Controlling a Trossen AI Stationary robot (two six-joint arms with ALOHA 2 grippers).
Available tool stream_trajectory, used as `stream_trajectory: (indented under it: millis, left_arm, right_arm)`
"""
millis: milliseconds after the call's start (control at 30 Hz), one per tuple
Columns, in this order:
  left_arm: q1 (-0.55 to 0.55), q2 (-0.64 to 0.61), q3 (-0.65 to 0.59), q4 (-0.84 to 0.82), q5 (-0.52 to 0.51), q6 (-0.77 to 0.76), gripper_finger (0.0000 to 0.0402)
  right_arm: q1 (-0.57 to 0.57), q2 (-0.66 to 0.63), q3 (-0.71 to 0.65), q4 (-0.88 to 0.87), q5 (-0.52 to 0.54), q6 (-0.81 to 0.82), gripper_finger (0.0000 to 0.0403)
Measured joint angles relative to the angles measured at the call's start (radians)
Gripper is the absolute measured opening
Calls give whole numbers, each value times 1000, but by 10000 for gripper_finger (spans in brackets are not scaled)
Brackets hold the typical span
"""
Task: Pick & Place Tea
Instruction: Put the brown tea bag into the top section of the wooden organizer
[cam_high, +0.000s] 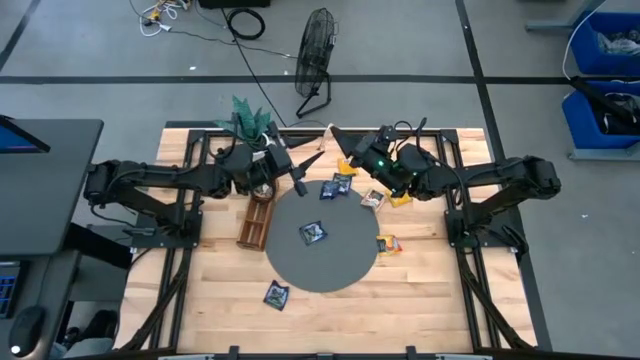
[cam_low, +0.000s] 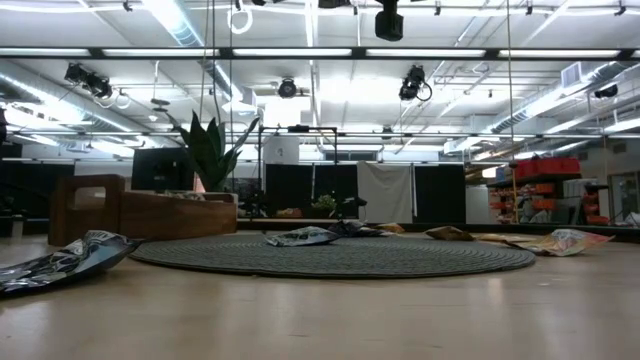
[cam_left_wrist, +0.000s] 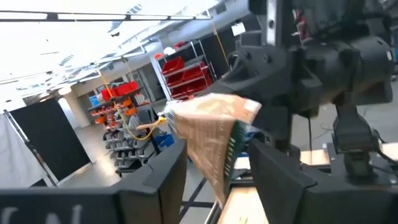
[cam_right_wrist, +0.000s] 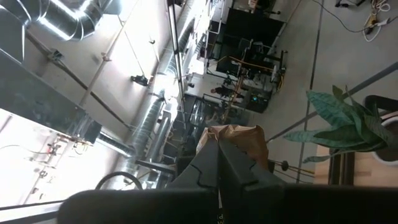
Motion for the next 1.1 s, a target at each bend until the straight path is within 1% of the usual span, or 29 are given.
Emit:
stream_trajectory:
  millis: [133, 367, 400, 500, 600, 767, 967, 1033, 1100]
  left_arm:
    - [0, 0, 0, 7, -1, 7, 119]
    - [0, 0, 0, 0, -1, 8, 16]
    - [0, 0, 0, 0, -1, 8, 9]
    - [0, 0, 0, -7, -2, -1, 6]
    - [0, 0, 0, -24, -1, -38, 3]
    - [-1, -7, 2, -44, 1, -130, 2]
    - [-1, -65, 2, -136, 0, -350, 2]
    - [0, -94, 2, -184, 0, -423, 2]
    - [0, -130, -1, -216, 12, -462, 2]
  right_arm:
    - [0, 0, 0, -2, 0, 0, 0]
    - [0, 0, 0, -5, -6, 0, 0]
    - [0, 0, 0, -5, -9, -1, 0]
    - [0, 0, 0, -8, -11, -24, 4]
    - [1, 0, 0, 5, -18, -55, 22]
    - [0, -1, 0, 23, -59, -78, 78]
    - [1, -40, -1, -43, -133, -247, 150]
    - [-3, -70, -1, -70, -151, -311, 169]
    - [-8, -104, -1, -114, -171, -365, 184]
